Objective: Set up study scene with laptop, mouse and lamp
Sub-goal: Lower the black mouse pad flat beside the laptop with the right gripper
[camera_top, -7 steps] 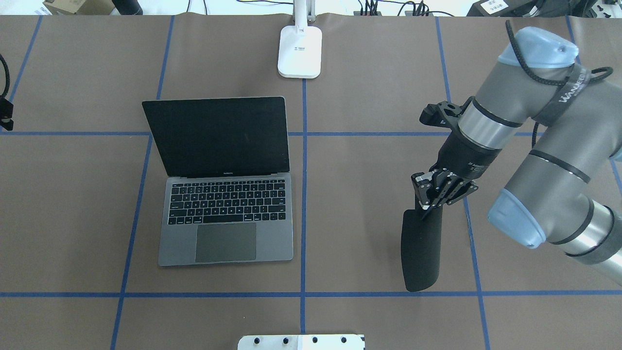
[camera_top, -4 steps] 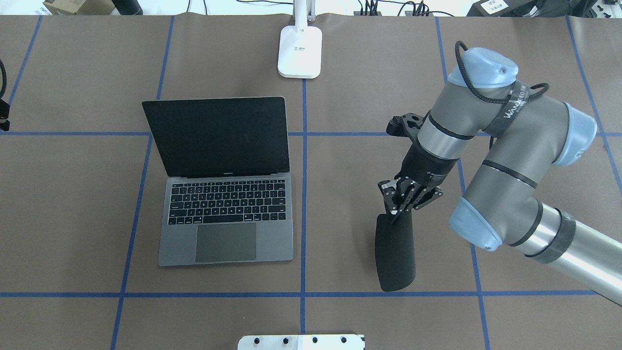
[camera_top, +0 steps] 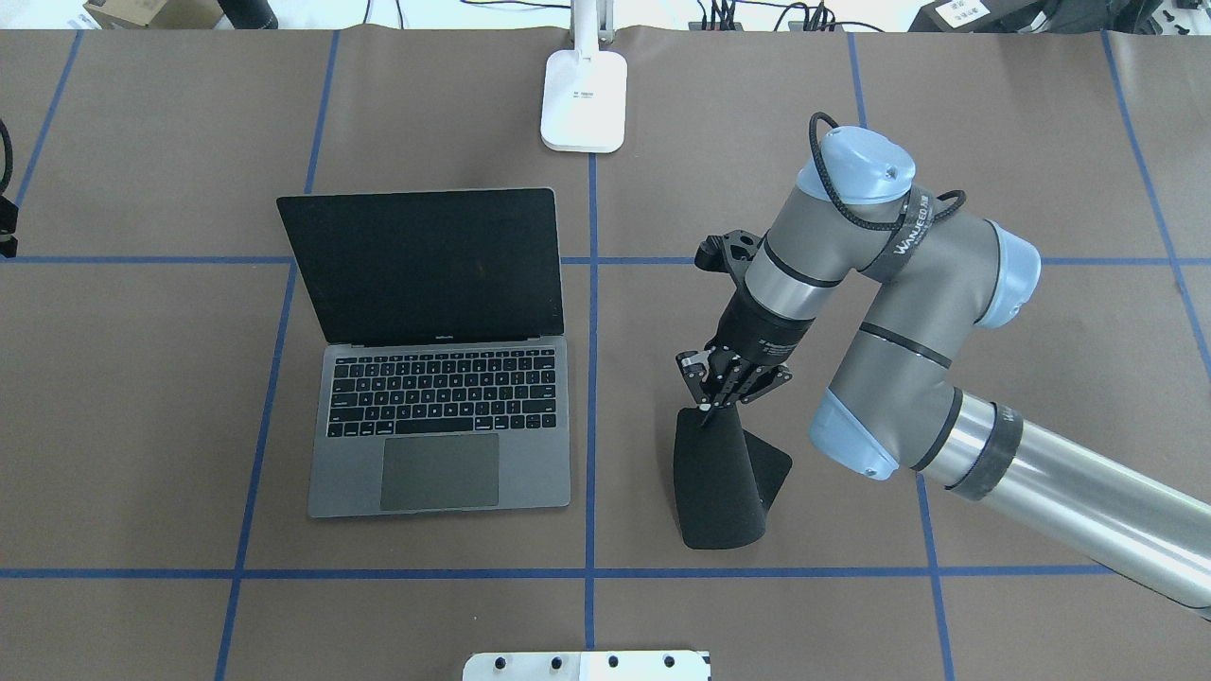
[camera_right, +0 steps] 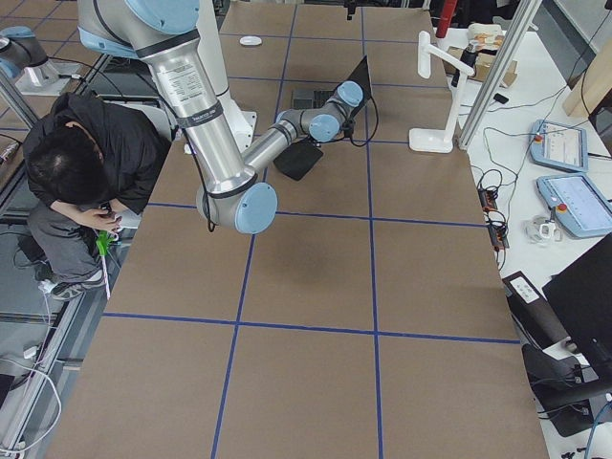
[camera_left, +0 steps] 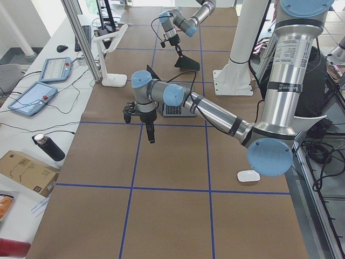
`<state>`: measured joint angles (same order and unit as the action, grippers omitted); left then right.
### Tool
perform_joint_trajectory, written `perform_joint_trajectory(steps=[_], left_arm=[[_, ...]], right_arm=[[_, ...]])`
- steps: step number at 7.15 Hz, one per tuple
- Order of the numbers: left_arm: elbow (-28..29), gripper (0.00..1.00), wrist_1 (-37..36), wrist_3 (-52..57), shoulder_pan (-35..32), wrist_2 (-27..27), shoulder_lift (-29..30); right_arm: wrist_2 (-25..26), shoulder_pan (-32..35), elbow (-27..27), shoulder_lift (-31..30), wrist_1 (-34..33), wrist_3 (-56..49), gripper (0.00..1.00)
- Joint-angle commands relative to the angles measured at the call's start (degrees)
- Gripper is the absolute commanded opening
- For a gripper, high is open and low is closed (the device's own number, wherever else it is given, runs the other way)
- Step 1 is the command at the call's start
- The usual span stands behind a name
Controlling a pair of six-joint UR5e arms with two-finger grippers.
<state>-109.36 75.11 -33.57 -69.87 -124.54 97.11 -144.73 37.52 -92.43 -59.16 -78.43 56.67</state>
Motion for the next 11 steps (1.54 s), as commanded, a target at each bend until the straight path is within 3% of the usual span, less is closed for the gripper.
perform_joint_trajectory(steps=[1, 6, 11], left_arm=[[2.38, 1.00, 2.65, -0.09, -0.09, 0.00, -0.08], [3.18, 1.00, 3.82, -0.17, -0.79, 0.00, 0.01], [3.18, 1.00, 3.82, -0.18, -0.88, 0.00, 0.19]], right_arm=[[1.72, -0.78, 5.84, 4.21, 5.57, 3.79, 0.00], [4.19, -0.78, 12.87, 9.76, 5.66, 3.71, 0.00], [5.68, -0.78, 14.91, 9.68, 5.66, 3.71, 0.00]])
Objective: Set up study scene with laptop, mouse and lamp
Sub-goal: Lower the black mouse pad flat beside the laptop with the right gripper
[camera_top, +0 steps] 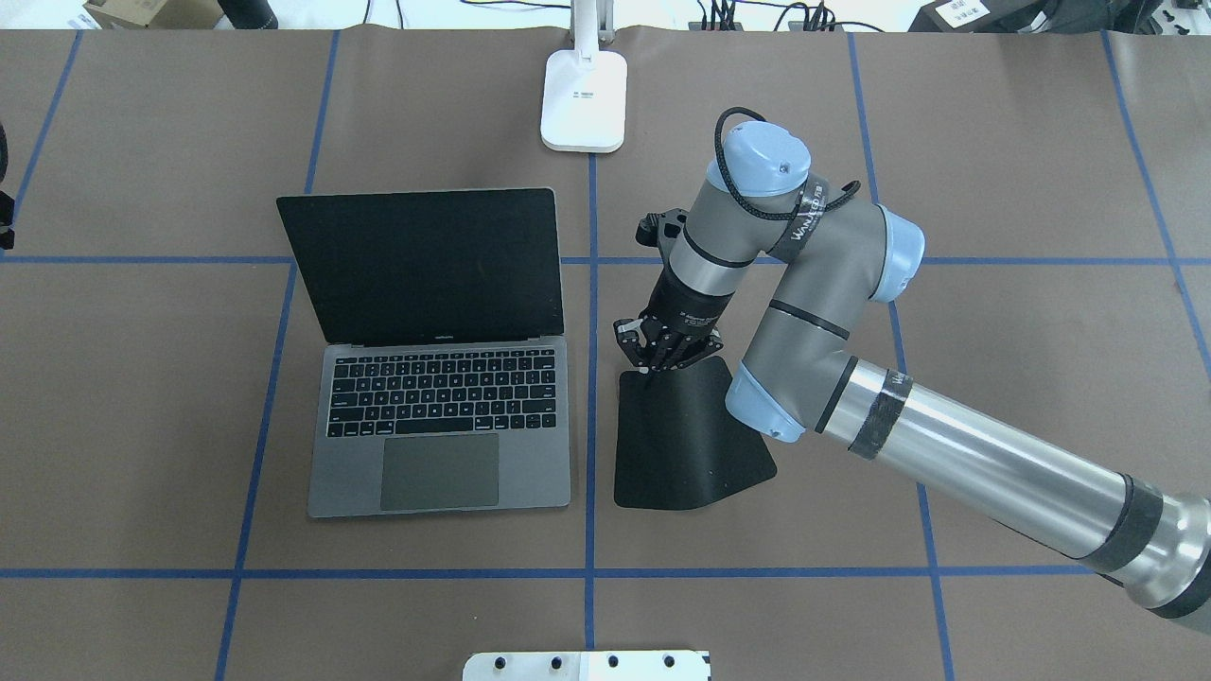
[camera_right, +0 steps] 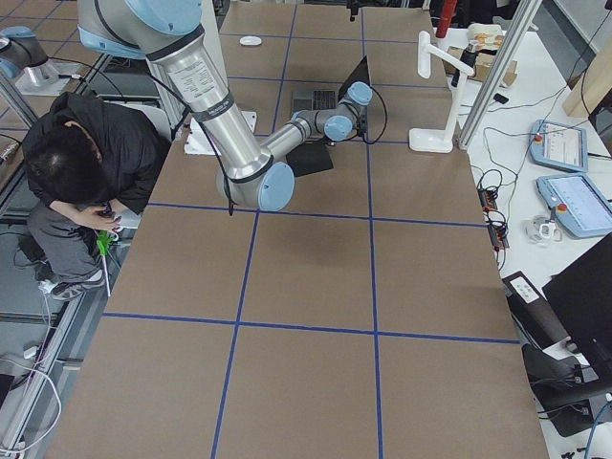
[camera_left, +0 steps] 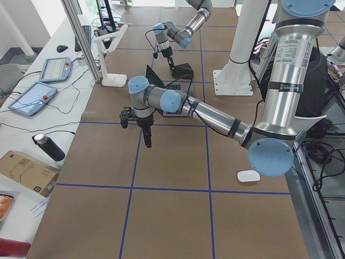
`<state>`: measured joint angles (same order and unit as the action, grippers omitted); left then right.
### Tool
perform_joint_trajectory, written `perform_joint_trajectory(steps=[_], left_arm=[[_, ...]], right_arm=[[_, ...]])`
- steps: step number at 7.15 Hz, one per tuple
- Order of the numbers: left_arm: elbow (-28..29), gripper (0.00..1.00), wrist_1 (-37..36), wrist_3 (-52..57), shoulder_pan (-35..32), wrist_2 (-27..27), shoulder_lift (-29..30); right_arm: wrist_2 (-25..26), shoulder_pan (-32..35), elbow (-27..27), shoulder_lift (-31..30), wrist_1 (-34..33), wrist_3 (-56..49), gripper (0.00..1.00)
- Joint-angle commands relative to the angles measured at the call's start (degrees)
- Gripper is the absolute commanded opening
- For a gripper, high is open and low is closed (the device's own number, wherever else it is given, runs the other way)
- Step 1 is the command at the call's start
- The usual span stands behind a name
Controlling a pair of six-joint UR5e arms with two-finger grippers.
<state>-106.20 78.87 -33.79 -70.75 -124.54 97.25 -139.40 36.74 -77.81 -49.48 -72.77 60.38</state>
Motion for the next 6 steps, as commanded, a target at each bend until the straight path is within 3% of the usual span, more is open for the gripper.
perform_joint_trajectory(steps=[1, 3, 4, 5, 6], left_arm=[[0.03, 1.00, 0.06, -0.05, 0.00, 0.00, 0.04], [0.03, 1.00, -0.03, -0.05, 0.00, 0.00, 0.13], [0.03, 1.00, -0.03, -0.05, 0.00, 0.00, 0.13], [0.03, 1.00, -0.03, -0.05, 0.00, 0.00, 0.13], [0.11, 1.00, -0.03, -0.05, 0.00, 0.00, 0.13]], right_arm=[[0.45, 0.00, 0.29, 0.00, 0.00, 0.00, 0.00], [0.45, 0.00, 0.55, 0.09, 0.00, 0.00, 0.00], [0.36, 0.09, 0.64, 0.09, 0.09, 0.00, 0.09], [0.45, 0.18, 0.64, 0.09, 0.09, 0.00, 0.67], [0.54, 0.26, 0.64, 0.00, 1.65, 0.00, 0.98]])
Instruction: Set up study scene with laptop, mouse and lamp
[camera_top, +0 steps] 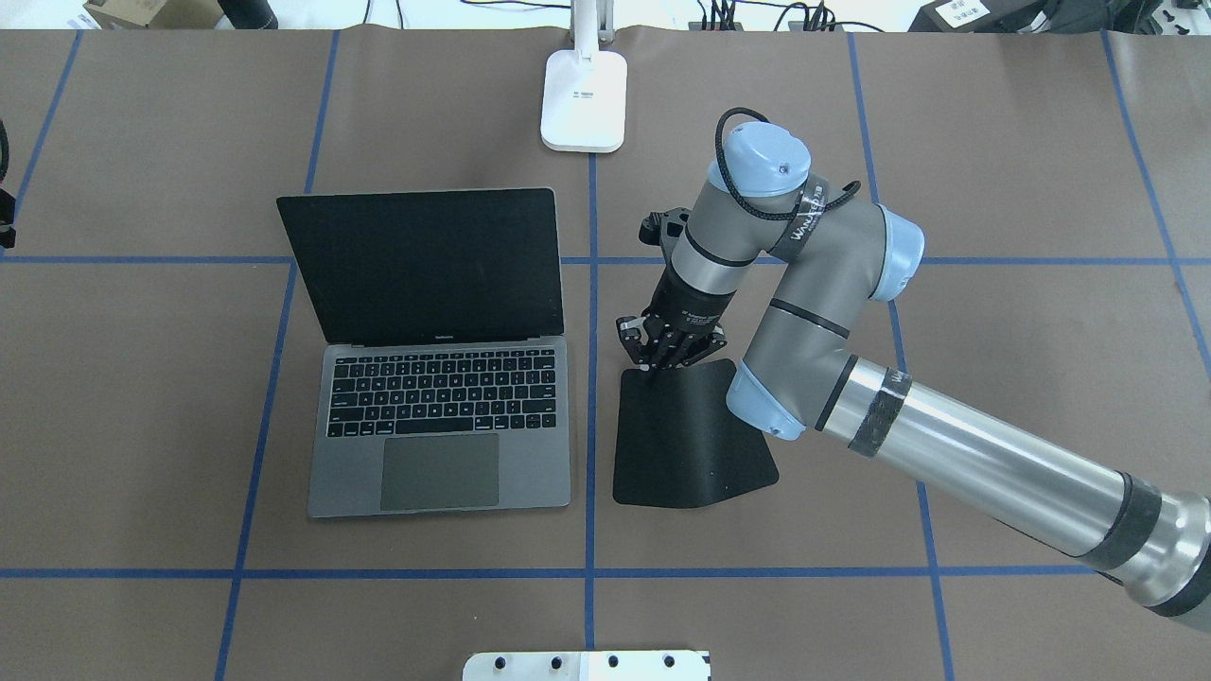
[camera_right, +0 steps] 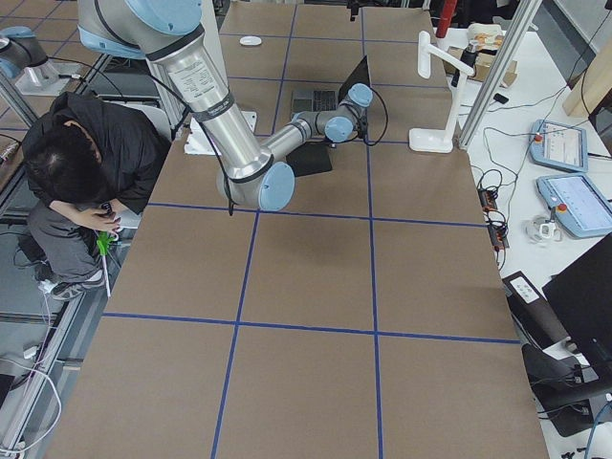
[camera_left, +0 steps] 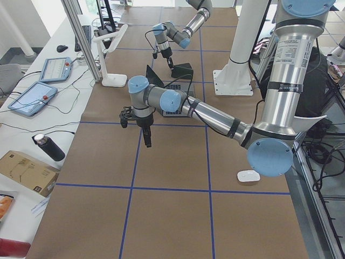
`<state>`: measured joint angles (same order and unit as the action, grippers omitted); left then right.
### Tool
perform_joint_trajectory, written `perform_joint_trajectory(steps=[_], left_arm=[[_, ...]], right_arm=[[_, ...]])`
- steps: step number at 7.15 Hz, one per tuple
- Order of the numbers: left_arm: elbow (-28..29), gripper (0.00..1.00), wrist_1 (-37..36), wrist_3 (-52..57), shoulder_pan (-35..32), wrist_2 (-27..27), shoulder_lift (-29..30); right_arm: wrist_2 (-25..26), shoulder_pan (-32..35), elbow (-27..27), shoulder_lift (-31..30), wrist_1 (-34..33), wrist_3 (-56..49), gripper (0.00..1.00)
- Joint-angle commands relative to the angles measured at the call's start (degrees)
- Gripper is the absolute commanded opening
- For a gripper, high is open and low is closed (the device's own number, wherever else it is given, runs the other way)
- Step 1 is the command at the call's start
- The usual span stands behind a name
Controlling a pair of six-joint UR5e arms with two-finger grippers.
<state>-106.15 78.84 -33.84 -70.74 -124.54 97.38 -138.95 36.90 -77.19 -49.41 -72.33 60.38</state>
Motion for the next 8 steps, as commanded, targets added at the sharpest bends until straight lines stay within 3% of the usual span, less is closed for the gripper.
perform_joint_trajectory(steps=[1, 8], left_arm=[[0.06, 1.00, 0.00, -0.09, -0.01, 0.00, 0.00], [0.15, 1.00, 0.08, 0.00, -0.01, -0.09, 0.18]], right_arm=[[0.00, 0.27, 0.02, -0.16, 1.49, 0.00, 0.98], [0.00, 6.67, -0.15, -0.42, 1.67, -0.52, 0.99]])
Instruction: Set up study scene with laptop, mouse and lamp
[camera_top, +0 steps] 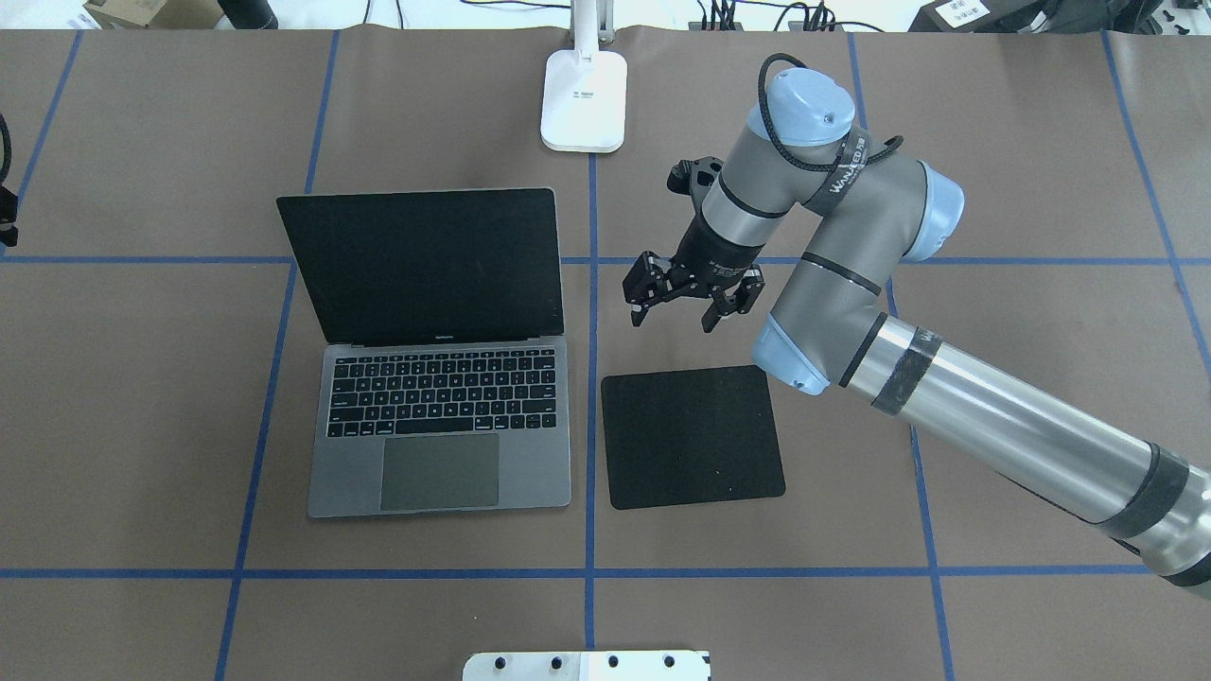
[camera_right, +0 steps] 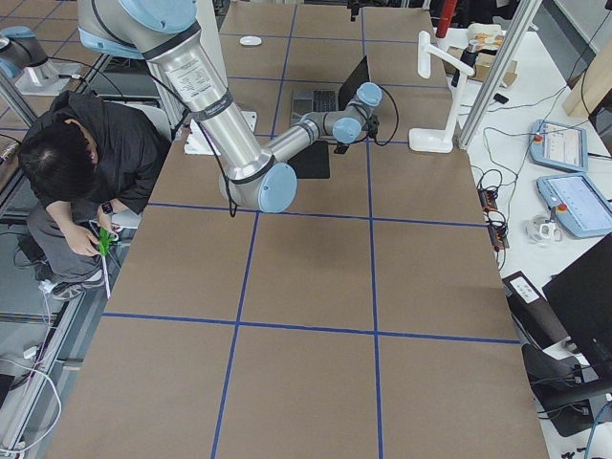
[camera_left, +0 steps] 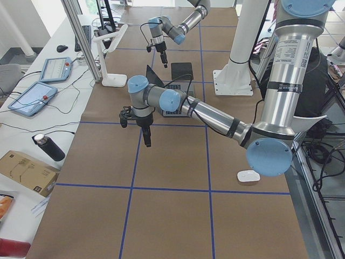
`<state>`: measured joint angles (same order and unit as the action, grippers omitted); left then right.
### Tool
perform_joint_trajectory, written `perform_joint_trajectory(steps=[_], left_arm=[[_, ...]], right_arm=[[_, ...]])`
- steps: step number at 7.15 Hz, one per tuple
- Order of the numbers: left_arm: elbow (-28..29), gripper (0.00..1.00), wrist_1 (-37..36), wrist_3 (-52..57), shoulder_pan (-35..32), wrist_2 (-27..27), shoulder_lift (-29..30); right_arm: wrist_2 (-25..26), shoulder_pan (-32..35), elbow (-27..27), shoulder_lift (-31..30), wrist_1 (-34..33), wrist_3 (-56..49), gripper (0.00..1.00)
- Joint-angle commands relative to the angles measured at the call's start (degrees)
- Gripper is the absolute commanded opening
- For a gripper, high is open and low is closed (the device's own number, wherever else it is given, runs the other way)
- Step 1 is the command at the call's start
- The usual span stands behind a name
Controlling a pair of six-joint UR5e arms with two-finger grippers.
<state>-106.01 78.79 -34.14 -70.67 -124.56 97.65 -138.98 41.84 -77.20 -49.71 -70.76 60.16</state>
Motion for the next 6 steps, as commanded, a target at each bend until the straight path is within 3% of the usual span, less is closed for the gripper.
perform_joint_trajectory(steps=[1, 3, 5, 6], left_arm=[[-0.42, 1.00, 0.31, 0.30, -0.08, -0.16, -0.71], [-3.22, 1.00, 1.53, 0.21, -0.17, -0.59, -4.38], [-7.70, 1.00, 3.20, -0.14, -0.08, -1.12, -11.66], [-8.16, 1.00, 9.04, -0.23, 0.18, -3.65, -17.27]], right_arm=[[0.20, 3.76, -0.58, -0.82, -0.16, -0.05, 0.99], [1.07, 9.11, -1.81, -4.59, -0.25, -0.57, 0.99], [2.31, 14.21, -2.25, -8.72, -0.78, -3.01, 0.99], [2.31, 16.33, -2.25, -11.44, -0.78, -8.34, 0.99]])
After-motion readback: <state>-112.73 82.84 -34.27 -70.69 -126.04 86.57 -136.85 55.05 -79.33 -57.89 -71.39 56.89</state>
